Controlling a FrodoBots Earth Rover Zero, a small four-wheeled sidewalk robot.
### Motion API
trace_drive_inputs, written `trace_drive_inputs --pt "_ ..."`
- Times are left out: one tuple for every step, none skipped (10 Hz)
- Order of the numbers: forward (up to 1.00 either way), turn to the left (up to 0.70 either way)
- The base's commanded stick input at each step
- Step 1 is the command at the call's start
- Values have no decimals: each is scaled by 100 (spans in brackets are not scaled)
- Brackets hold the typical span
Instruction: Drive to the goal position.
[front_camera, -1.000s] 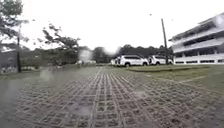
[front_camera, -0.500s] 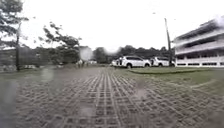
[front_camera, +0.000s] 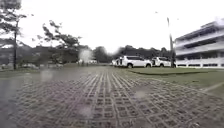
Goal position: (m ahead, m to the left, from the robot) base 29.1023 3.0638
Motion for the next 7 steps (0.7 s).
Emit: trace_drive_inputs --pt "85 0" --pt "85 0" --pt "85 0" --pt "85 0" --pt "85 0" --pt "85 0" --pt "85 0"
